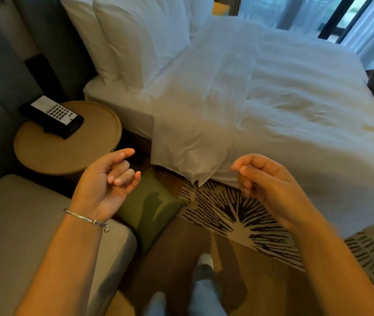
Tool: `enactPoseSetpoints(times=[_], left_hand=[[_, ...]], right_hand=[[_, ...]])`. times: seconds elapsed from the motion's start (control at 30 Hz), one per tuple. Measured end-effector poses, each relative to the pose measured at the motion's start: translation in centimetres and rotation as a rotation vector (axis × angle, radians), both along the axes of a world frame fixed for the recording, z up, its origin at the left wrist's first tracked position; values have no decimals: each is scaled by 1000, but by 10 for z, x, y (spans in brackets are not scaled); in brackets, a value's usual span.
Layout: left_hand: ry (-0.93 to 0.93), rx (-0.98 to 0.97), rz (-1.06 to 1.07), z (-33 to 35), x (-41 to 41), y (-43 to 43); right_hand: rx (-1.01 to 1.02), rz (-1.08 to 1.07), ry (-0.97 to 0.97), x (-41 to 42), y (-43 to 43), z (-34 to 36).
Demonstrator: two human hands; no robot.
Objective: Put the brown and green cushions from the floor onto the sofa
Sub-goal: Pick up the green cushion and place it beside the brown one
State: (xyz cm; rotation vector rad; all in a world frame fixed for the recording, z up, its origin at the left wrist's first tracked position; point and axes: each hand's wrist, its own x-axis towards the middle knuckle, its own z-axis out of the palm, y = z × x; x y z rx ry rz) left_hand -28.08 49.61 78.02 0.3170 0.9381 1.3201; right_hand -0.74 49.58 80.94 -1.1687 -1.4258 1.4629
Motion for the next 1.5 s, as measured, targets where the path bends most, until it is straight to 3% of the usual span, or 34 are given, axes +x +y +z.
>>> enactPoseSetpoints(times=[0.37, 0.73, 0.97, 1.1, 1.3, 1.5], left_hand=[[-25, -152, 326, -62, 20, 85], [61, -600, 462, -236, -34, 135], [33, -723, 534, -415, -39, 179], [129, -874, 511, -543, -38, 195], [2, -971, 644, -695, -74, 211], [225, -1105, 639, -801, -108, 199]], right_hand=[[-202, 242, -46, -3, 184, -61], [-632, 426, -198, -98, 258, -244], [-748, 406, -456, -110, 310, -422], [-687, 470, -644, -114, 332, -556], [-663, 412, -670, -151, 376, -736], [-667, 422, -684, -184, 415, -843]])
